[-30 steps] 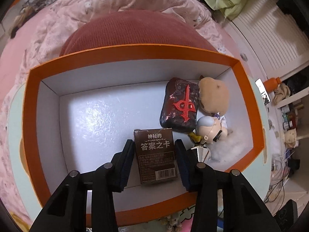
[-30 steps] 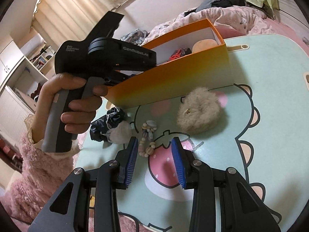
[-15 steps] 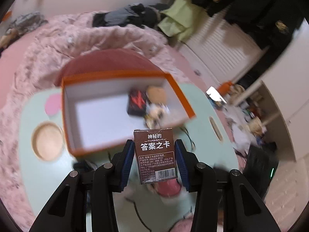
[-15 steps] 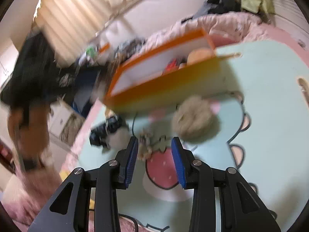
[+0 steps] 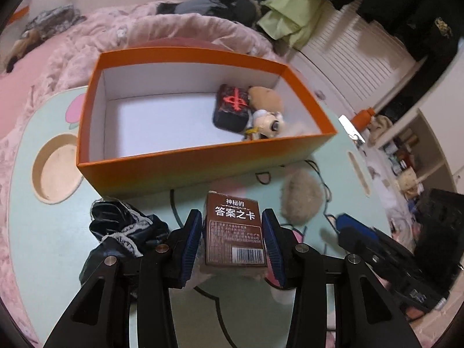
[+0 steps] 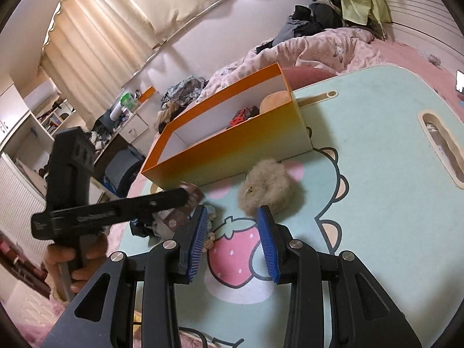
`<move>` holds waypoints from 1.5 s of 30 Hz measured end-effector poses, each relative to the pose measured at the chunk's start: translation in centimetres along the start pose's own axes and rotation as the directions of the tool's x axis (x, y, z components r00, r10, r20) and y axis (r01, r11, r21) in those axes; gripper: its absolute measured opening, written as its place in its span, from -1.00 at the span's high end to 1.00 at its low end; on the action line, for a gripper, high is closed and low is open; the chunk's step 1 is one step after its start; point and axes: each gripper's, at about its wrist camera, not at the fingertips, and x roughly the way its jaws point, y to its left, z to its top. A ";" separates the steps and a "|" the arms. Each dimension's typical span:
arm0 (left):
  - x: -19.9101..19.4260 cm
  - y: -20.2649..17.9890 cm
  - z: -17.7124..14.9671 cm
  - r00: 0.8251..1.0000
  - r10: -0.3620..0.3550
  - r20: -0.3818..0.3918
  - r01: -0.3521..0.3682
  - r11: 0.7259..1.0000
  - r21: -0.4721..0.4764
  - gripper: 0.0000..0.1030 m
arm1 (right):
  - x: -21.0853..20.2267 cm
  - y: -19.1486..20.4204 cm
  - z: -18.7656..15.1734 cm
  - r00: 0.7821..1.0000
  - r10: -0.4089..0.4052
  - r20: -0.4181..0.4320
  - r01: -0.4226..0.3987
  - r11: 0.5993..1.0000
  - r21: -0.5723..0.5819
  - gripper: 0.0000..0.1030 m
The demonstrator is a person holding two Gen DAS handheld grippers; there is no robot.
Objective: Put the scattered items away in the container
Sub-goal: 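Carry brown card box out and set it on table with left tool, then reach right tool into box and grasp red patterned box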
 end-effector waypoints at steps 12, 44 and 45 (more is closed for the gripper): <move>-3.3 0.0 -0.4 0.997 -0.009 0.075 0.008 1.000 0.013 -0.31 | -0.1 0.3 -0.1 1.000 -0.014 0.001 0.014 1.000 -0.018 0.28; -8.8 4.2 -1.8 0.983 0.082 0.163 -0.084 0.996 0.006 -0.41 | 15.5 3.7 15.5 0.832 -0.378 -0.405 0.303 0.923 -0.239 0.28; -8.8 4.3 -1.8 0.983 0.080 0.164 -0.081 0.997 0.004 -0.41 | 16.2 3.5 15.4 0.824 -0.383 -0.416 0.311 0.922 -0.232 0.28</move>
